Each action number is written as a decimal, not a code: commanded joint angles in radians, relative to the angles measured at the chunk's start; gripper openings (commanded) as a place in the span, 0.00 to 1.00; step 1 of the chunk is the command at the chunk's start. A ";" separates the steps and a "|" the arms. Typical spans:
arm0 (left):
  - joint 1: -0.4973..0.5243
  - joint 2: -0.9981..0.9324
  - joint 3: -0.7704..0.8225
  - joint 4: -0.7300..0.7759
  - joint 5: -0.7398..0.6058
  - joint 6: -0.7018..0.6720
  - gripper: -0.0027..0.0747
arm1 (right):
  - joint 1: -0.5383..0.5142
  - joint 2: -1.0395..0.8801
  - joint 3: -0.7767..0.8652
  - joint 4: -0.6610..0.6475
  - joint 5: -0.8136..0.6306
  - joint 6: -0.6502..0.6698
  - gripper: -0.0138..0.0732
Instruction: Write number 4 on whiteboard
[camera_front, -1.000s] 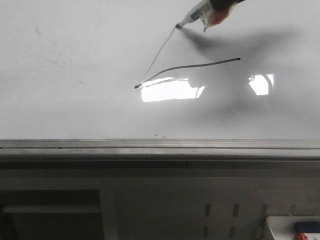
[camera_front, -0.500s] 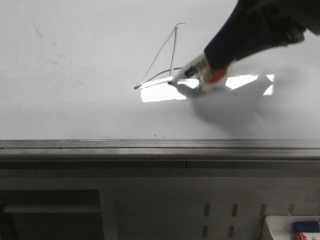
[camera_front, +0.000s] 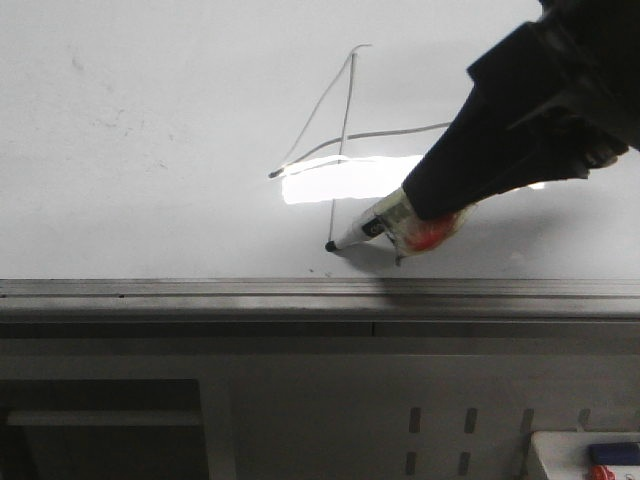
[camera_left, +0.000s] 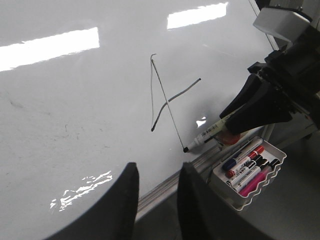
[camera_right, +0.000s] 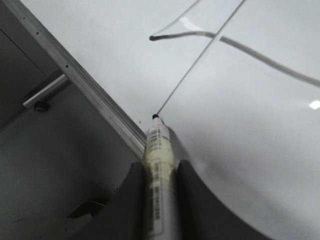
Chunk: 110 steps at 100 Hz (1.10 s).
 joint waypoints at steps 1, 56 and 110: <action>0.001 0.007 -0.033 -0.051 -0.033 -0.009 0.26 | -0.004 -0.059 -0.077 0.003 0.004 0.007 0.10; -0.032 0.383 -0.551 0.126 0.616 0.158 0.55 | 0.326 -0.055 -0.353 -0.127 0.240 -0.162 0.10; -0.178 0.516 -0.621 0.174 0.664 0.183 0.32 | 0.488 -0.052 -0.411 -0.135 0.143 -0.206 0.10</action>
